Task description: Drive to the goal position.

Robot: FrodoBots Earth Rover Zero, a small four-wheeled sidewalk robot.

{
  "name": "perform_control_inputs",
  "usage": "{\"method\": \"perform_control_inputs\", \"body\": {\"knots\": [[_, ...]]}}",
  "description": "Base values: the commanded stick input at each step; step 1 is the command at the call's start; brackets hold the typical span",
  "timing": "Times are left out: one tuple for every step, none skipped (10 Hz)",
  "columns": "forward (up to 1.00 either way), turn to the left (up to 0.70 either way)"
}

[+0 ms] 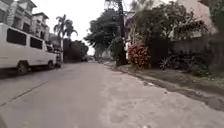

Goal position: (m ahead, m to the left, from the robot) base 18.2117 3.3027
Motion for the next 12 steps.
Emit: {"method": "perform_control_inputs", "body": {"knots": [[0.7, 0.03], [0.7, 0.03], [0.7, 0.07], [0.7, 0.08], [0.7, 0.08], [0.7, 0.07], [0.7, 0.04], [0.7, 0.04], [0.7, 0.04], [0.7, 0.03], [0.7, 0.03], [0.7, 0.03]]}}
